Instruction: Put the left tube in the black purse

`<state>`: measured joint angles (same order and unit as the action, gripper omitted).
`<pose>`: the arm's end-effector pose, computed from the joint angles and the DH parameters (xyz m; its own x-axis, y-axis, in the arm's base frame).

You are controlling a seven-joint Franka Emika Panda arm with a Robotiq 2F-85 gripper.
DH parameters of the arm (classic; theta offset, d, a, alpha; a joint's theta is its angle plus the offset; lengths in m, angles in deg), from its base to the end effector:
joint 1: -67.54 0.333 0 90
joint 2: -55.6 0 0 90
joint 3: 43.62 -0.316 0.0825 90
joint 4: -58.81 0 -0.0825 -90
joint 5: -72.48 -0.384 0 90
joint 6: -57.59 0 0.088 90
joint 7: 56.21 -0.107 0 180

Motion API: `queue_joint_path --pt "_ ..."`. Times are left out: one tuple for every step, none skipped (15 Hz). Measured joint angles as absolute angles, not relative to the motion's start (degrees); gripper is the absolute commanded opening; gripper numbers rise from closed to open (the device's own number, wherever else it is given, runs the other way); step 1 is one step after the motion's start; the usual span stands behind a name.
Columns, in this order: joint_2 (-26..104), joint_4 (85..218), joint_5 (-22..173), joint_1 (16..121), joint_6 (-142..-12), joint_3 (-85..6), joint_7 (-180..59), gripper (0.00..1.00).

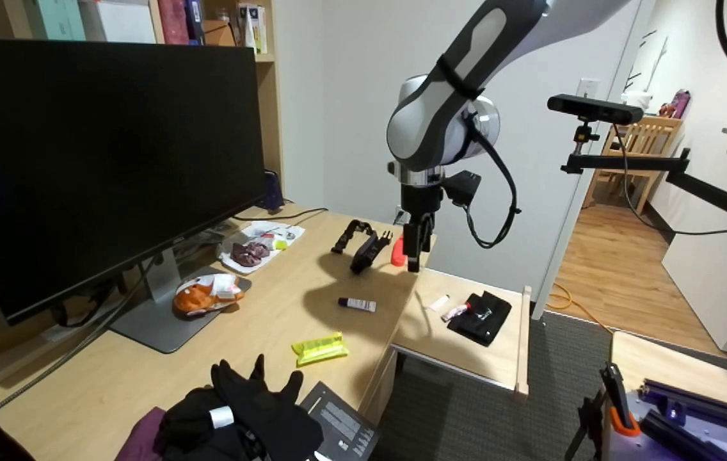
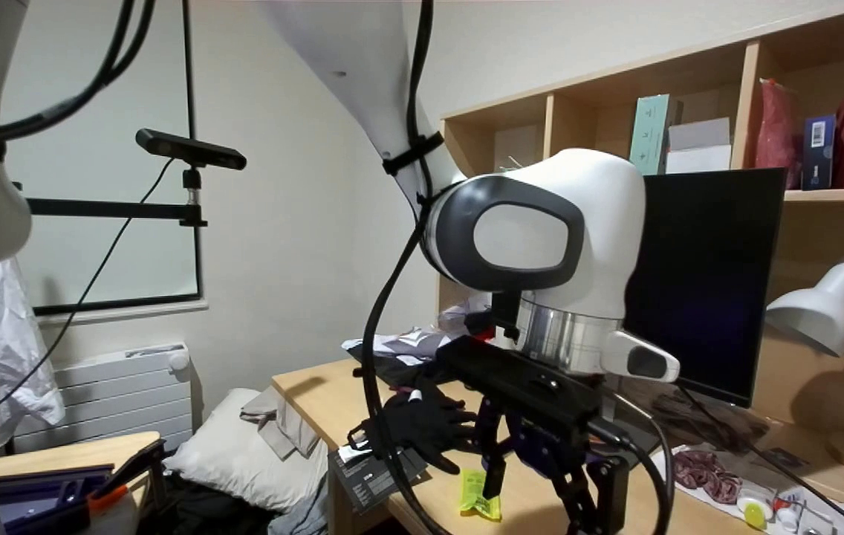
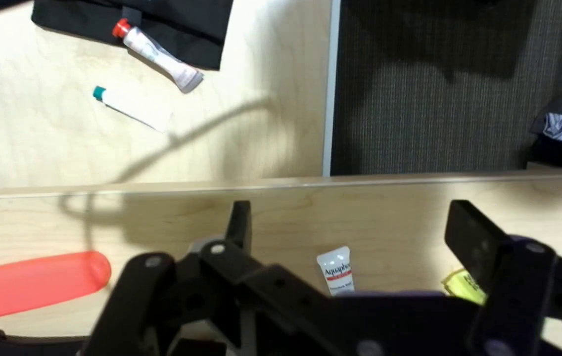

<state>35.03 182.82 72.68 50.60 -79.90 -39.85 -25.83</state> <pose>0.5164 -0.1956 0.2181 0.9775 0.1745 -0.1186 0.1709 -0.9845 -0.0404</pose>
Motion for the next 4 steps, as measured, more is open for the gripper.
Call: queue_joint_path --pt "35.4 182.8 72.7 51.7 -80.0 -39.9 -28.1 1.00" --pt "35.7 182.8 72.7 52.7 -80.1 -39.9 -29.9 1.00" --pt "35.9 182.8 72.8 53.6 -80.1 -39.8 -31.2 1.00" --pt "35.9 182.7 72.8 54.2 -80.1 -39.8 -32.3 1.00"
